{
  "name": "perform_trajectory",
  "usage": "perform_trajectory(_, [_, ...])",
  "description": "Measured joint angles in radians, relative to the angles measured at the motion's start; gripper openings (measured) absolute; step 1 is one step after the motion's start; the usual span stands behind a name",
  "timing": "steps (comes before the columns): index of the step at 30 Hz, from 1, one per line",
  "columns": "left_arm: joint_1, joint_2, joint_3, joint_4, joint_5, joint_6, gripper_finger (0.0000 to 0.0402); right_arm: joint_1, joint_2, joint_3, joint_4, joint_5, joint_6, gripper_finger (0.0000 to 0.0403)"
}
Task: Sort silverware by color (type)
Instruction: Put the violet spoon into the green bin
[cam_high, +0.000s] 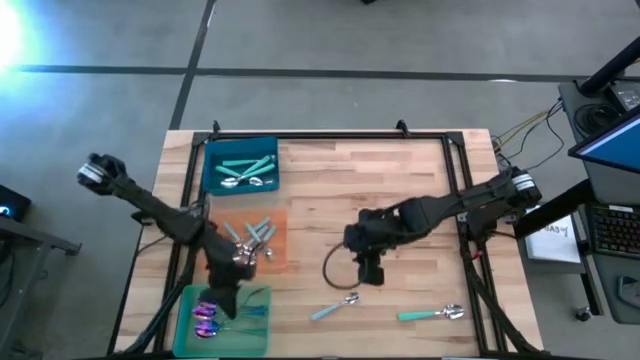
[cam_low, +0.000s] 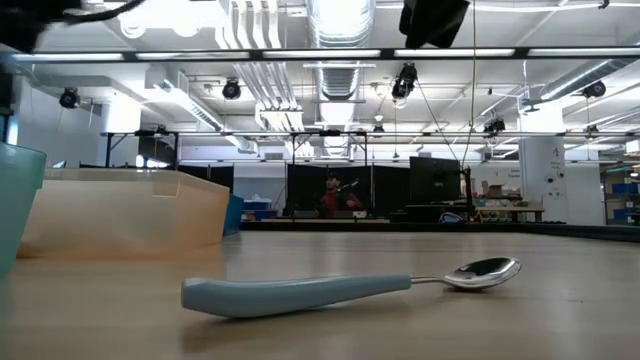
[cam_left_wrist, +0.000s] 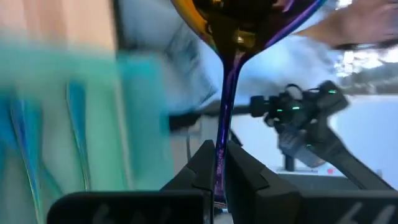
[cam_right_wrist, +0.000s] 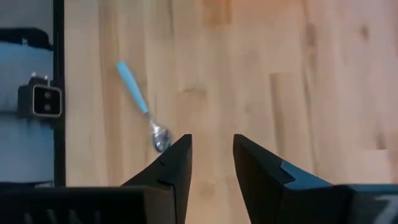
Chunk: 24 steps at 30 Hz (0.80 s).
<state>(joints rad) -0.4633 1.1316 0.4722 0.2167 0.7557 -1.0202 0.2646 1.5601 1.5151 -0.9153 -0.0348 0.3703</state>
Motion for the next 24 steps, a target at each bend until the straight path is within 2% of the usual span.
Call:
perform_trajectory(4, [-0.158,0.001,0.0,-0.135,-0.119,-0.182,0.0006,0.041,0.035,0.0,0.002,0.008,0.045,0.0112])
perform_trajectory(9, [-0.266,0.001,0.0,-0.274,-0.124,-0.315,0.0012,0.071,0.108,-0.002,0.007,0.009,0.106,0.0112])
perform_trajectory(15, [-0.299,0.014,0.0,-0.298,-0.13,-0.355,0.0015,0.115,0.185,-0.002,0.008,0.0,0.154,0.0101])
perform_trajectory(24, [-0.302,0.032,0.0,-0.3,-0.119,-0.36,0.0016,0.169,0.231,-0.002,0.02,0.001,0.215,0.0097])
